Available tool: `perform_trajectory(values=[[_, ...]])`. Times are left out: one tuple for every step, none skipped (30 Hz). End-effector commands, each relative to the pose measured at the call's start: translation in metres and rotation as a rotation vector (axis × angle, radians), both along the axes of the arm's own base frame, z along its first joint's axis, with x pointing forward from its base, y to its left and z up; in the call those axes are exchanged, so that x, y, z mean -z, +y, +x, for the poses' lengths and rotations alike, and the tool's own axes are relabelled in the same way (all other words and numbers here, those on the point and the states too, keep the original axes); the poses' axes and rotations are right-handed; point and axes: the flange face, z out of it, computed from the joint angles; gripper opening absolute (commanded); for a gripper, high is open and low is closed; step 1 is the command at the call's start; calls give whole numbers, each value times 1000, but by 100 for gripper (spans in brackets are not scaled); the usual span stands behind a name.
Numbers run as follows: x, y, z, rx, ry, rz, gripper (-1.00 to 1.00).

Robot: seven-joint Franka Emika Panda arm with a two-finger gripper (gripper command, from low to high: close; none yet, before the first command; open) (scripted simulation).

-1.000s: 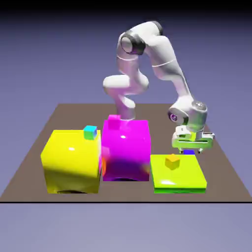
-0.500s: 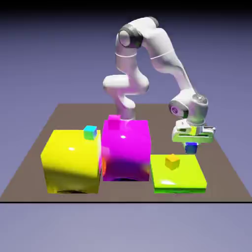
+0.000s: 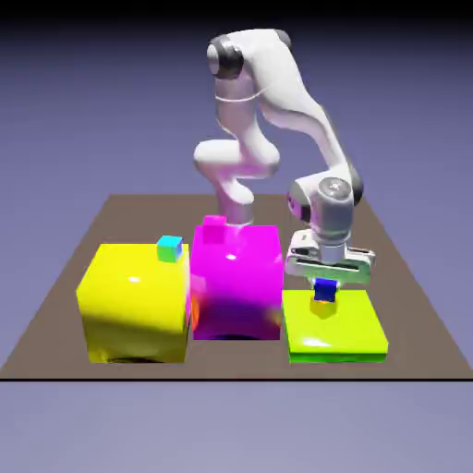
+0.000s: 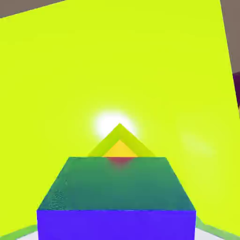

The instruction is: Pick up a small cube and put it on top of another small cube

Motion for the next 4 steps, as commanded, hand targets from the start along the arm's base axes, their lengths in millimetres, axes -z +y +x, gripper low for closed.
perform_trajectory(values=[[-15, -1, 3, 1, 0, -1, 100], [-29, -1, 4, 1, 0, -1, 100], [-44, -1, 5, 0, 0, 0, 100], [-55, -1, 5, -1, 1, 2, 100]])
